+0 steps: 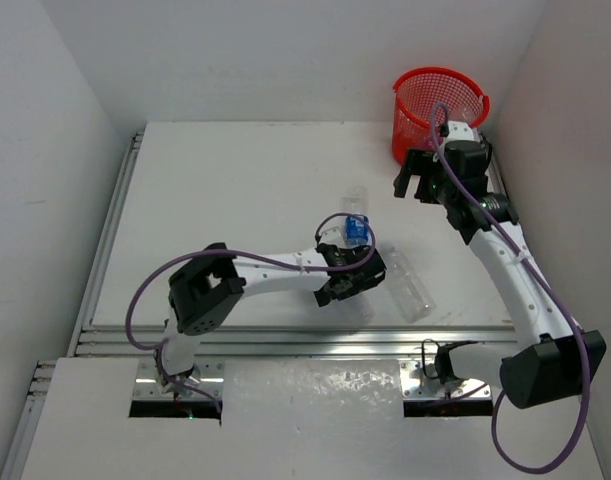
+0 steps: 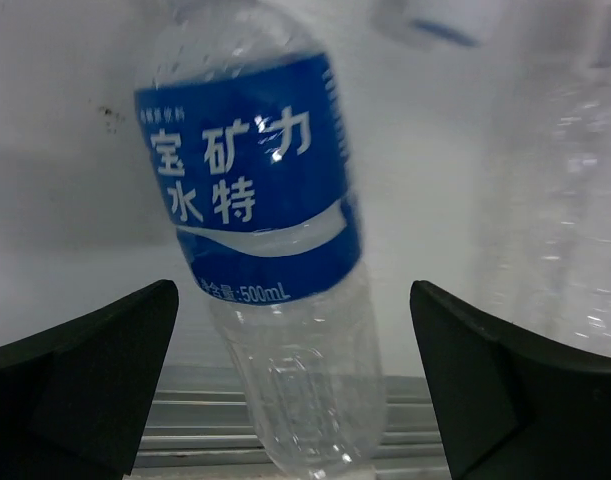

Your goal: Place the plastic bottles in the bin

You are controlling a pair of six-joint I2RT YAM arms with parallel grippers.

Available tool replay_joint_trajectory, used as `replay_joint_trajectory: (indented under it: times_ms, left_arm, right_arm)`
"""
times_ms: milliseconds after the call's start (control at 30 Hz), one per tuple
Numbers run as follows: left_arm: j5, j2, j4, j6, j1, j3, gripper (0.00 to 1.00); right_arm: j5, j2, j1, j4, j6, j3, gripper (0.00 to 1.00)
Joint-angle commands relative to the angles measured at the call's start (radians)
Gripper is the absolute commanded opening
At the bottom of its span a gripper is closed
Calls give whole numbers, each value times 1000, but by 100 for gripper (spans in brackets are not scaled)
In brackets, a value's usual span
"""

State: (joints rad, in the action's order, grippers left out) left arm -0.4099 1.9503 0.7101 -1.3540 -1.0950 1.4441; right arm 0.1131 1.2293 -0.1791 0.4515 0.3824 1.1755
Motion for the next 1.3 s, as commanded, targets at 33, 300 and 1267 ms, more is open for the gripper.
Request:
replay_joint_trajectory:
  times_ms: [33, 300, 1267]
  left_arm:
    - [-13, 55, 106, -109, -45, 52, 97]
    - [-102, 44, 243, -220, -43, -82, 66]
    - [620, -1048, -1147, 882, 288, -895, 0]
  right_arm:
    - [-42, -66, -3, -40, 21, -11, 99]
    - [-168, -132, -8, -71, 47, -65, 99]
    - [-931, 47, -370, -875, 363, -272, 99]
